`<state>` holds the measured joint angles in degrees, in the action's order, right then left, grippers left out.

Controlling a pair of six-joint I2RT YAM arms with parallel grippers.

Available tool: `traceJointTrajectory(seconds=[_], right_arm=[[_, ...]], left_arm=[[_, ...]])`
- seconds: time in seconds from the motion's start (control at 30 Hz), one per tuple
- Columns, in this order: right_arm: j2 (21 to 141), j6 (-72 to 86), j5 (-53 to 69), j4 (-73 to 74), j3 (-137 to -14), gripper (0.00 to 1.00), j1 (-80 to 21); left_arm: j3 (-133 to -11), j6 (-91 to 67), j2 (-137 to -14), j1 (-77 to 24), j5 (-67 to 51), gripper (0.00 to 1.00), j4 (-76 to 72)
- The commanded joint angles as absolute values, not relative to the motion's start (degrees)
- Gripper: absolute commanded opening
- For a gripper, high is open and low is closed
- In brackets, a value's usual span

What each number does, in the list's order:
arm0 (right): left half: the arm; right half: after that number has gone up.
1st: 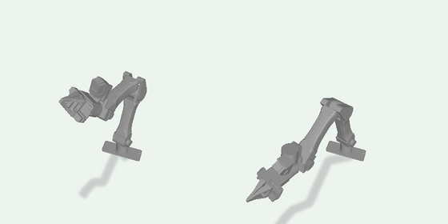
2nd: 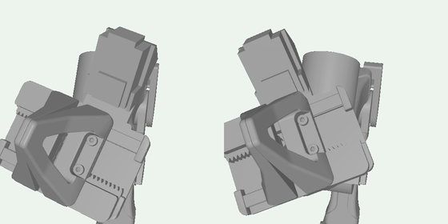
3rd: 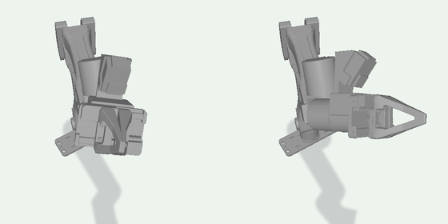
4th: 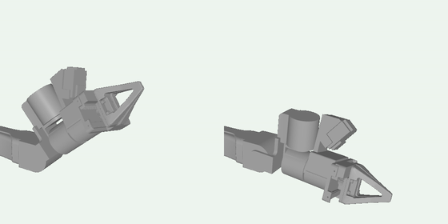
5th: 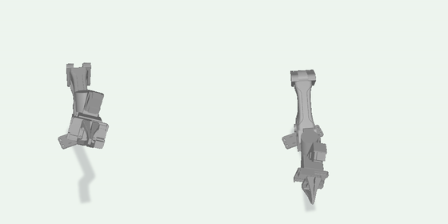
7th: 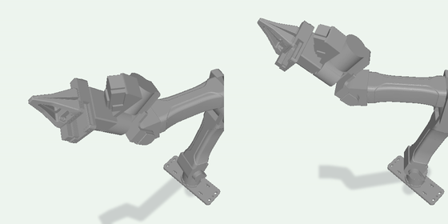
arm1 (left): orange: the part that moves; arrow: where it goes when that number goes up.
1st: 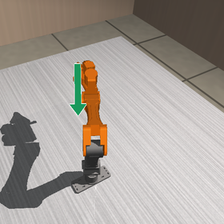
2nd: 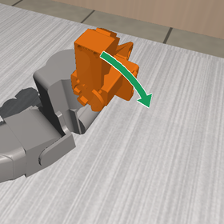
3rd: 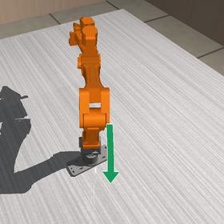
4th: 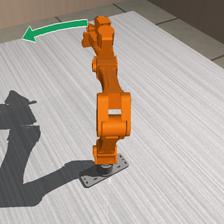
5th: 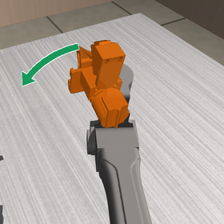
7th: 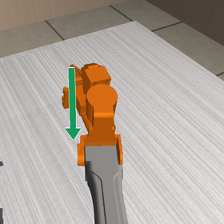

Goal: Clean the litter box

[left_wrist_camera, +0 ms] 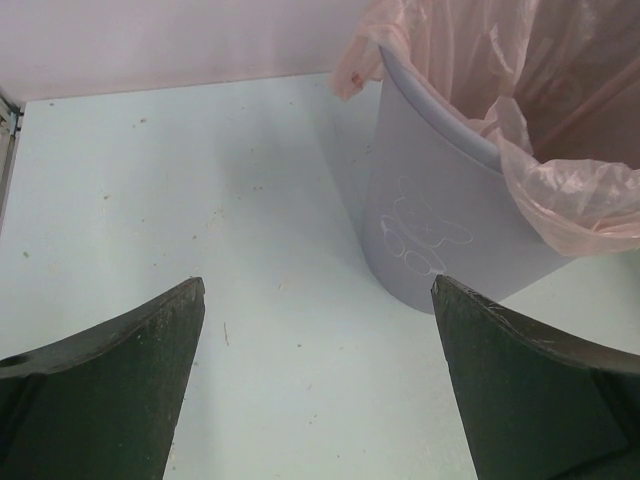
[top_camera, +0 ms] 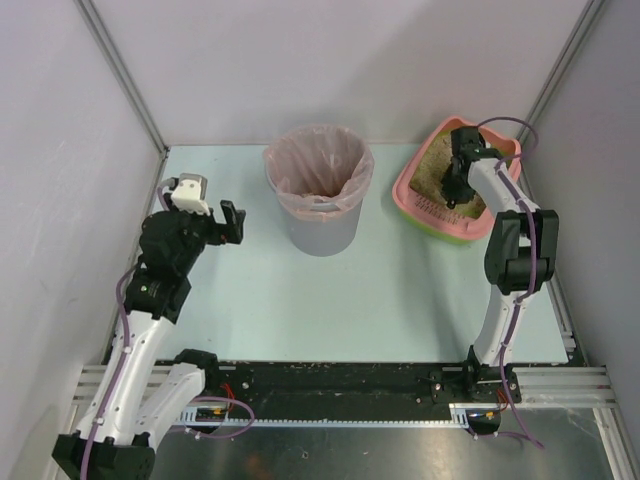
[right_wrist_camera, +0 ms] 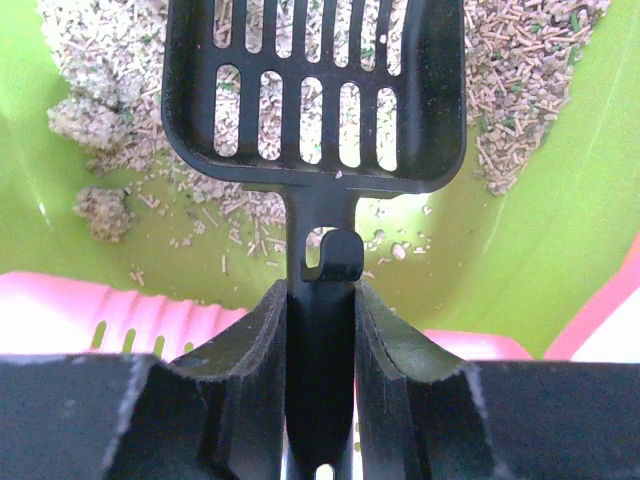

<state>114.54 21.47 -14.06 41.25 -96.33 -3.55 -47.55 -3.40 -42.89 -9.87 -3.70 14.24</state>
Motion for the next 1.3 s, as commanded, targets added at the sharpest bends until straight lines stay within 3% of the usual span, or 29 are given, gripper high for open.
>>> traceJointTrajectory(seconds=[0.0,0.3,0.53,0.7,1.03,1.27], right_arm=[[112.4,16.4,-10.7,48.2,-102.7,0.00,-3.5],[117.9,14.2,-14.2,56.9,-110.2,0.00,-4.7],[123.4,8.3,-13.1,73.0,-124.5,0.00,-6.1],[126.6,6.6,-11.4,81.0,-137.2,0.00,-5.1],[125.1,15.5,-1.8,86.9,-129.0,0.00,-1.8],[122.3,23.6,5.7,87.0,-129.6,0.00,2.4]], left_arm=[[-48.4,-0.4,-45.3,-10.2,-3.1,1.00,12.5],[-59.8,-6.4,-56.8,-10.2,-3.2,0.99,12.3],[-60.8,-3.4,-58.0,-10.1,5.3,1.00,11.5],[-59.5,-2.9,-59.7,-10.2,3.9,1.00,11.4],[-53.6,-11.9,-58.1,-10.2,8.5,0.99,11.6],[-57.0,-8.1,-60.9,-10.1,9.7,1.00,12.6]])
